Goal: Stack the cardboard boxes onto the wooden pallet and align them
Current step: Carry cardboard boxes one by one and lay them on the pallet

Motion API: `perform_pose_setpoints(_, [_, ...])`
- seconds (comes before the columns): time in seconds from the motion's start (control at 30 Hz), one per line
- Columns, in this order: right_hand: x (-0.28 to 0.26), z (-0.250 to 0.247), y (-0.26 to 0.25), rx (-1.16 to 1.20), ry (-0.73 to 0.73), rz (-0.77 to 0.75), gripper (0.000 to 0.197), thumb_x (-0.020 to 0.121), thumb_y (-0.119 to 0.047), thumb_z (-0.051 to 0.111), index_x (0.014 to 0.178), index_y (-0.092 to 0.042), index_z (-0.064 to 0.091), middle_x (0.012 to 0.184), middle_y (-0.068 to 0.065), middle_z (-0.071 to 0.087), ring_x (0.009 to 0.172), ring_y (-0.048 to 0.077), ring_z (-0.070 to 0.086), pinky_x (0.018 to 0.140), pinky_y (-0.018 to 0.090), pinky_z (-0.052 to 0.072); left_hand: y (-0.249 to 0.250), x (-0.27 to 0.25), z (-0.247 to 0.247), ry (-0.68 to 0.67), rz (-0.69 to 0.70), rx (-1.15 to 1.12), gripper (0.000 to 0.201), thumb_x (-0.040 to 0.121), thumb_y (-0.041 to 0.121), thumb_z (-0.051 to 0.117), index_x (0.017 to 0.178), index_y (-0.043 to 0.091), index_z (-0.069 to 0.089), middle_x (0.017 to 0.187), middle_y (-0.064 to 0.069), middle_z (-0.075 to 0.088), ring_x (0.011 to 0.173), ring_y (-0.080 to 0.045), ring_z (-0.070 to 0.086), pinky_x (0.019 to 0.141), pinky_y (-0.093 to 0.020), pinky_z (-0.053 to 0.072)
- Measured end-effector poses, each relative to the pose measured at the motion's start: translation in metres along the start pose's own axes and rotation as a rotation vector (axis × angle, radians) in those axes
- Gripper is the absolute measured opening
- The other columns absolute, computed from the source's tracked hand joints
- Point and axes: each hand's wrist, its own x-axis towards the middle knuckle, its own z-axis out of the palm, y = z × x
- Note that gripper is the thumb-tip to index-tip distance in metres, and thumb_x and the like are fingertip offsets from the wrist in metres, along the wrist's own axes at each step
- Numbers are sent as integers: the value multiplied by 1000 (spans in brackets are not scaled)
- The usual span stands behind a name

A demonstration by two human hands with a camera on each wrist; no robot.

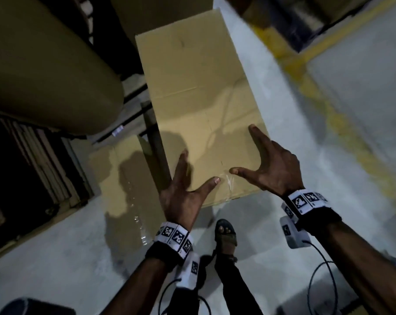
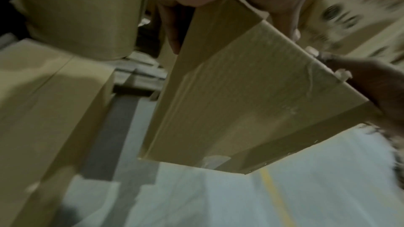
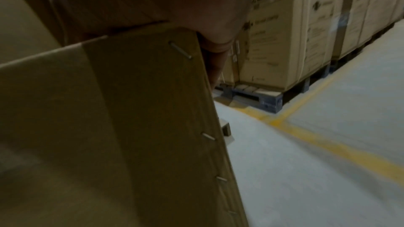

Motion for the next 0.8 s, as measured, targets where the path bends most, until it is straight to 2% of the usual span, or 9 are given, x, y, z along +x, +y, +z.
perform_pose_setpoints(0.1, [-41, -57, -26, 17, 70, 6, 115, 66, -96, 59, 160, -49, 14, 151, -1, 55, 129, 29, 60, 98, 48, 55, 42, -24, -48, -37, 41, 27, 108, 63, 85, 72, 157, 53, 28, 125, 6, 73, 101, -21, 73, 92, -21, 49])
perform_pose_setpoints(0.17, [-75, -90, -44, 38, 127, 30, 115, 65, -95, 62, 160, -51, 15, 150, -2, 55, 129, 28, 61, 97, 47, 55, 64, -43, -81, -83, 101, 53, 107, 65, 90, 68, 155, 60, 20, 92, 2, 78, 83, -22, 73, 89, -30, 56])
perform_pose_setpoints(0.2, [-96, -106, -53, 55, 162, 48, 115, 64, -94, 64, 159, -51, 16, 151, -4, 55, 129, 26, 60, 98, 45, 55, 74, -54, -98, -84, 141, 62, 106, 64, 91, 67, 154, 62, 19, 90, -1, 78, 82, -23, 73, 87, -34, 59])
perform_pose_setpoints(0.23, [-114, -117, -61, 78, 200, 63, 115, 63, -93, 65, 159, -51, 18, 151, -7, 55, 130, 23, 60, 99, 44, 55, 82, -65, -111, -64, 188, 67, 106, 64, 91, 67, 155, 62, 20, 102, -4, 79, 87, -25, 74, 86, -34, 60])
perform_pose_setpoints(0.3, [-156, -140, -80, 127, 278, 80, 115, 61, -94, 64, 159, -52, 21, 151, -9, 54, 132, 20, 59, 100, 42, 55, 101, -88, -142, -25, 299, 42, 105, 64, 85, 73, 156, 54, 31, 122, -5, 75, 91, -20, 75, 86, -22, 54])
perform_pose_setpoints(0.4, [-218, -168, -106, 151, 376, 134, 117, 57, -93, 65, 158, -52, 23, 152, -12, 53, 134, 17, 57, 102, 41, 53, 124, -125, -188, -28, 412, 0, 101, 64, 81, 77, 153, 52, 39, 130, 3, 71, 106, -13, 72, 94, -15, 46])
perform_pose_setpoints(0.5, [-283, -190, -132, 187, 489, 188, 119, 56, -94, 68, 158, -53, 23, 154, -12, 52, 135, 17, 56, 104, 43, 52, 147, -161, -229, -68, 510, -19, 98, 63, 82, 76, 151, 57, 39, 124, 0, 74, 107, -17, 72, 96, -18, 41])
perform_pose_setpoints(0.67, [-377, -213, -158, 233, 623, 256, 118, 56, -87, 77, 157, -54, 24, 151, -11, 54, 133, 18, 57, 106, 40, 50, 173, -221, -279, -126, 648, 36, 93, 69, 87, 69, 150, 64, 31, 119, -4, 75, 101, -21, 69, 96, -30, 49])
perform_pose_setpoints(0.8, [-453, -222, -170, 275, 748, 296, 118, 55, -85, 78, 156, -54, 27, 147, -13, 57, 129, 14, 59, 104, 34, 50, 182, -276, -302, -147, 752, 86, 95, 71, 91, 63, 154, 59, 29, 88, -4, 70, 80, -18, 63, 83, -42, 59])
